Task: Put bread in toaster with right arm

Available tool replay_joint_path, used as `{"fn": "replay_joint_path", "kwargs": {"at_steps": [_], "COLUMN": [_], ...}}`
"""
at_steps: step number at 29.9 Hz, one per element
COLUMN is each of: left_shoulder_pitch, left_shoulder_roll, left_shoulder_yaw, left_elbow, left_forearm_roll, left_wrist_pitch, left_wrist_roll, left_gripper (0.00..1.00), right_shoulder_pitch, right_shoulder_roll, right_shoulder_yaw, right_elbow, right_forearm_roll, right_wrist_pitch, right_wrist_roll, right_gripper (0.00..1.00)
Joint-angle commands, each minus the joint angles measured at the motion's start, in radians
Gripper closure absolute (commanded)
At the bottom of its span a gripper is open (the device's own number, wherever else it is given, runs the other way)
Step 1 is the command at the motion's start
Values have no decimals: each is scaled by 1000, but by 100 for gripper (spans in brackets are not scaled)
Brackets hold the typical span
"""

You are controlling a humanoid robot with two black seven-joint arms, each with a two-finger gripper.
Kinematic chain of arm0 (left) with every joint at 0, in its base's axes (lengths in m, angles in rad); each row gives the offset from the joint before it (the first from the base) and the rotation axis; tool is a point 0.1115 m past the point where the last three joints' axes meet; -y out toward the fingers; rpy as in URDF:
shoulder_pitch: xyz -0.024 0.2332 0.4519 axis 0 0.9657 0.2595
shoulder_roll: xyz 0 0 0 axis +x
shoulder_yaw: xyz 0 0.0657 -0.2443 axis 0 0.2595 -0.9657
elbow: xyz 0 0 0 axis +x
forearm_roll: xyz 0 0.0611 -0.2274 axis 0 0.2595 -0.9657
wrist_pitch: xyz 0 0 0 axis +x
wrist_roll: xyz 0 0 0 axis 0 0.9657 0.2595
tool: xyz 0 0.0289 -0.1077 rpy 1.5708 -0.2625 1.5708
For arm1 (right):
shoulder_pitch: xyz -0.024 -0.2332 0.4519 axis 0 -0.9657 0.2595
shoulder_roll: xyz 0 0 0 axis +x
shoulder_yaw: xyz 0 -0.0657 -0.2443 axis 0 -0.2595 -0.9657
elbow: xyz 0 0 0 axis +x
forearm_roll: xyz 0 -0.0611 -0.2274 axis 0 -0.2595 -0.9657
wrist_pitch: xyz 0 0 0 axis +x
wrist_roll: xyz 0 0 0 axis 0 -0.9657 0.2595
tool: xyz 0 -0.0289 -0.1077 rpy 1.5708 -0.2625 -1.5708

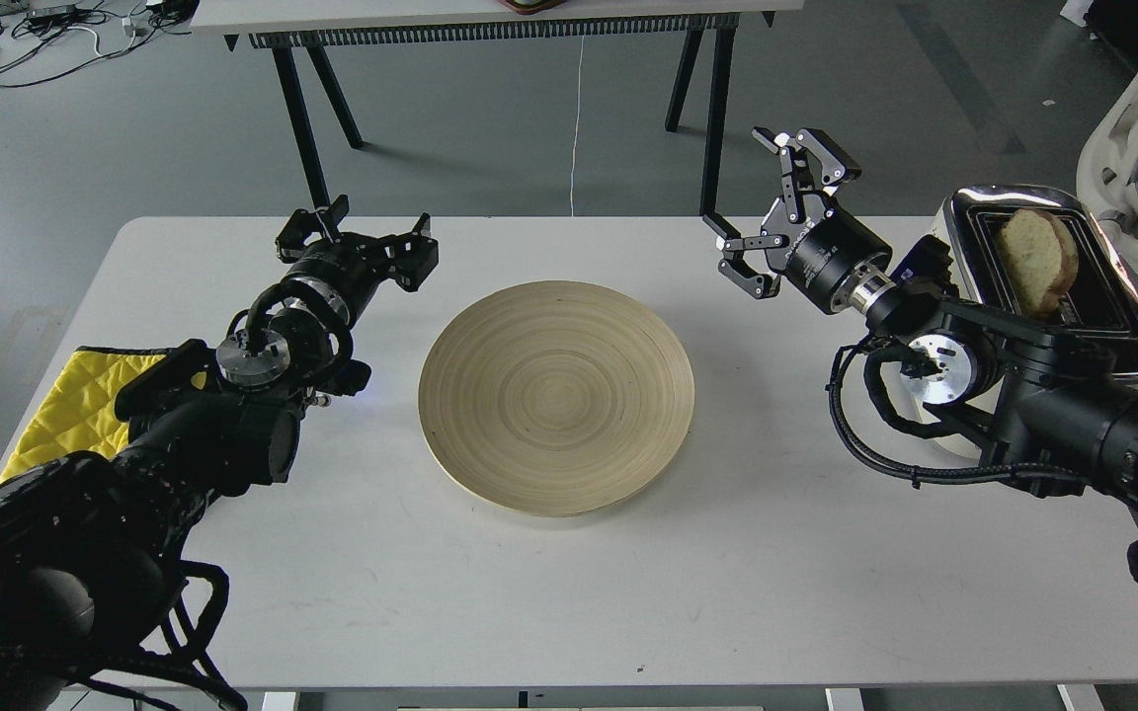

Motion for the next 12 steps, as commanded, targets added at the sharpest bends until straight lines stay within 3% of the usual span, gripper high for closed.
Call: {"fn": "replay_joint_path", "kwargs": {"at_steps": [1,12], "left_shoulder_pitch": [1,1], "left_shoulder_roll": [0,0], "left_shoulder_yaw": [0,0], "left_elbow": [0,0], "left_forearm_roll": [-1,-1], "left_wrist_pitch": [0,0], "left_wrist_roll": [0,0], "left_gripper": [0,0], "right_shoulder_pitch": [-15,-30], "right_shoulder_roll": [8,8], "right_shoulder_yaw": [17,17], "right_elbow": [-20,-21], "right_forearm_roll": [0,-6], "right_wrist_pitch": [0,0], "right_wrist_roll": [0,0], "right_gripper": [1,1]}}
